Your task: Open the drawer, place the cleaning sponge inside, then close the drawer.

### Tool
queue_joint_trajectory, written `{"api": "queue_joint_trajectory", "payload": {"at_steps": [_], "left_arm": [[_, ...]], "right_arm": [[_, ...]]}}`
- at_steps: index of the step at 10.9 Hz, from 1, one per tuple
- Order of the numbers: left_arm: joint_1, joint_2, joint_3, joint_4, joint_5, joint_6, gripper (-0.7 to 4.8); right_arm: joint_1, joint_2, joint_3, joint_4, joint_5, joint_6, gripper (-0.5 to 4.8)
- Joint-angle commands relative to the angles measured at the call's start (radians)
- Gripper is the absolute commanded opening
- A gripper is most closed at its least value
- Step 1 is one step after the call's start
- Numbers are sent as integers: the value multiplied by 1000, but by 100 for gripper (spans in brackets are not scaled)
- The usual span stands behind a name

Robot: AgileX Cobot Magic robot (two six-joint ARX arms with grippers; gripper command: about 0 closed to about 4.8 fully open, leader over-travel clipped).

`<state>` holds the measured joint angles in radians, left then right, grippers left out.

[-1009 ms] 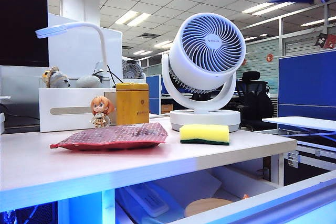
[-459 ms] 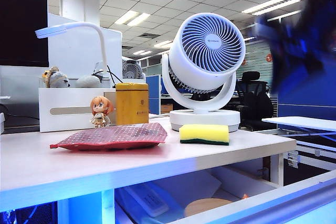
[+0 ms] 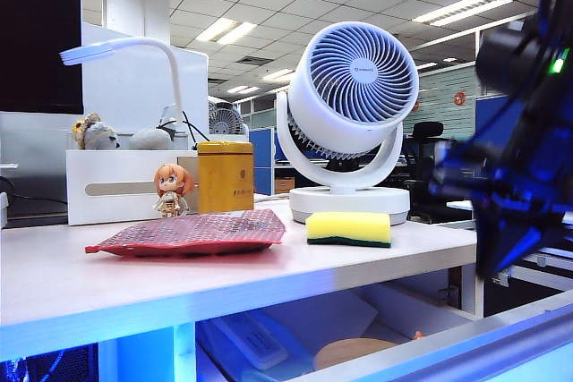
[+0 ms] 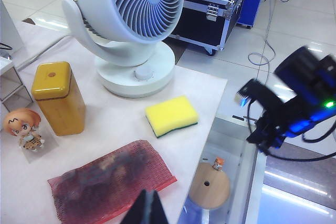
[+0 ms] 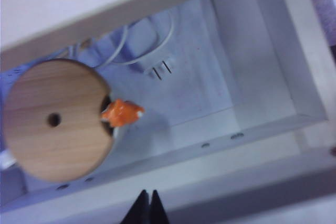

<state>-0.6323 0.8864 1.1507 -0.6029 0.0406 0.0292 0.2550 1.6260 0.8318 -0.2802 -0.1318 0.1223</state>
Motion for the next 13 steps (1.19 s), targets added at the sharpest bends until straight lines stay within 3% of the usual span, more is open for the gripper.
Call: {"api": "queue_joint_trajectory", "payload": {"at_steps": [1, 8, 13], "left_arm": [[-1, -1, 5, 14, 1, 0, -5], [-1, -1, 5, 14, 1, 0, -5], [-1, -1, 5, 13, 1, 0, -5]], "right_arm": [[0, 82, 3, -6, 0, -2, -6], [0, 93, 1, -94, 3, -3, -6], [0, -68, 3, 72, -1, -48, -6]]}}
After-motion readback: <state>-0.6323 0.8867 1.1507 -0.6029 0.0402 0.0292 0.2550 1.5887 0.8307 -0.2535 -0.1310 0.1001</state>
